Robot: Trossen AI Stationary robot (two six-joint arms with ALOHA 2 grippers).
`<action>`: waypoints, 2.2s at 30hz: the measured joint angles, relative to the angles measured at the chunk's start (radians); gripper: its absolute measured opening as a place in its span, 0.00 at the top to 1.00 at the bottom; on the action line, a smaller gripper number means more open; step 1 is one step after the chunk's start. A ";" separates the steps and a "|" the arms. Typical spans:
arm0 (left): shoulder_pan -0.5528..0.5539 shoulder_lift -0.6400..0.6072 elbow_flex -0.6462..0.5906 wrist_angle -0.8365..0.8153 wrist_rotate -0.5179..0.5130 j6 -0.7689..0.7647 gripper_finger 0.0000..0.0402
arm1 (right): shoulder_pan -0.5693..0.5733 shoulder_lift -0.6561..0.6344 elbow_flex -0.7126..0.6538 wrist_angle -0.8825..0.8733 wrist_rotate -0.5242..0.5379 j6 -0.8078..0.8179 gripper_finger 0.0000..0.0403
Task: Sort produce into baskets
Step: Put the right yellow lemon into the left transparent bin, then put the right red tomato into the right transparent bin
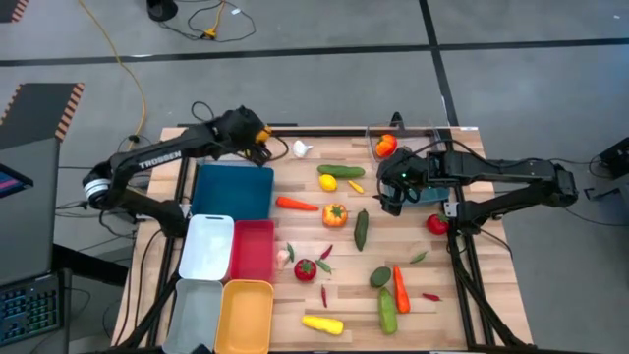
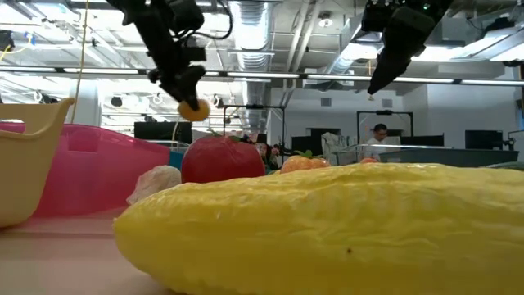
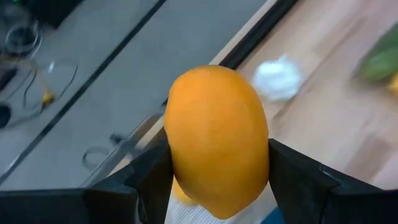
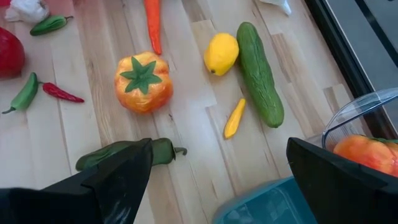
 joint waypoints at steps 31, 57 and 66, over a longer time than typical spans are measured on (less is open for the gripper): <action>0.116 0.000 0.000 -0.122 0.032 0.031 0.46 | 0.000 0.000 0.000 0.000 0.000 0.000 0.02; 0.116 0.001 0.000 -0.129 -0.018 0.031 0.22 | 0.000 -0.049 0.000 -0.267 -0.014 0.193 0.02; 0.116 0.001 0.000 -0.129 -0.018 0.031 0.22 | 0.000 -0.032 0.000 -0.347 -0.080 0.408 0.02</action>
